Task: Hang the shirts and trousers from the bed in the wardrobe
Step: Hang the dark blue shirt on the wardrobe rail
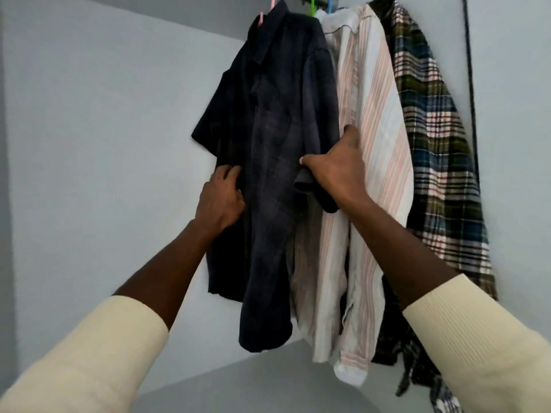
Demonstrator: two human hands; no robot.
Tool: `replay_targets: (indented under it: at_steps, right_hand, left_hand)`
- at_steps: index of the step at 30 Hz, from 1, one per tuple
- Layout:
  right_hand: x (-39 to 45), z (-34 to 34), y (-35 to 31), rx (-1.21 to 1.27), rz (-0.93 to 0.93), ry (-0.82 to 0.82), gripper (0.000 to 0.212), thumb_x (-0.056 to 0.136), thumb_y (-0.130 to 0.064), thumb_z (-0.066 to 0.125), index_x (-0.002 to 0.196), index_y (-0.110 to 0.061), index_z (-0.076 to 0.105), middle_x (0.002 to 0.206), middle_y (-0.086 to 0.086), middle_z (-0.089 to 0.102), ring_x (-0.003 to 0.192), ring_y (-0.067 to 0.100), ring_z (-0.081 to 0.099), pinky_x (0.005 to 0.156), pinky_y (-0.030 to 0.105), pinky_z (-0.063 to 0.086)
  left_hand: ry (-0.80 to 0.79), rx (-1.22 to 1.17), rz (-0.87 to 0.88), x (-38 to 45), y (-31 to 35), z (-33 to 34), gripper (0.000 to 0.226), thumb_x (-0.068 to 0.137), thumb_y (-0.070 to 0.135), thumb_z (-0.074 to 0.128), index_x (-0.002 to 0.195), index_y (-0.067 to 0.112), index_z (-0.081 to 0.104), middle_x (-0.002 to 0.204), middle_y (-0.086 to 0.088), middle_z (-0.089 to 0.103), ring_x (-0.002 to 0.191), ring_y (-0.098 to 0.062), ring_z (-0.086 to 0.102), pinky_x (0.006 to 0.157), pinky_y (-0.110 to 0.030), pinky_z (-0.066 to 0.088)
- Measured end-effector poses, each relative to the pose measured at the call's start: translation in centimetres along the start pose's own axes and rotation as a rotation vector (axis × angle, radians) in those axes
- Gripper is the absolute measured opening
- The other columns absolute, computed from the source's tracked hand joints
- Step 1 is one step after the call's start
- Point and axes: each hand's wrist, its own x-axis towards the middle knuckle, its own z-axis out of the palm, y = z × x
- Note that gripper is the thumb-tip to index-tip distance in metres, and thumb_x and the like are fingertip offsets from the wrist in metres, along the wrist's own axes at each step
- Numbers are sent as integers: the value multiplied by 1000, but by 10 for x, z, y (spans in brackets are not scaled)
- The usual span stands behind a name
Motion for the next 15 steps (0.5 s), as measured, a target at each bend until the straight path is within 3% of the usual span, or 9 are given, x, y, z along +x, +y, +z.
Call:
replay_targets:
  at_steps: [3,8,11,15]
  right_hand:
    - [-34,-13,15,14,-89,-15,98,78,-38,76,152,-9,18,149,12,41,129,28,48,103,39,45]
    - [-108,-54,57,-17,-175,5,96,81,-31,74,153,-7,16,152,21,26,139,34,31,113,39,32]
    - [-165,-74,86,25,-286,21,74,83,-22,70,145,-2,32,143,23,36,133,35,37,113,40,35]
    - [-269,-84,119,85,-286,-205,28,88,-5,58,116,1,57,114,18,57,103,33,58,89,42,52]
  left_hand:
    - [-59,40,-34,-42,30,-14,55,86,11,56,140,9,45,141,-18,45,118,-41,52,97,-50,46]
    - [-142,135,-169,-136,88,-37,57,88,12,55,143,11,42,140,-15,47,113,-40,55,94,-47,47]
    - [-171,186,-247,-204,121,-48,54,91,12,57,143,9,43,137,-15,50,113,-38,55,93,-44,44]
    - [-274,214,-425,-312,156,-62,50,92,13,56,141,6,46,132,-17,54,110,-38,56,91,-45,45]
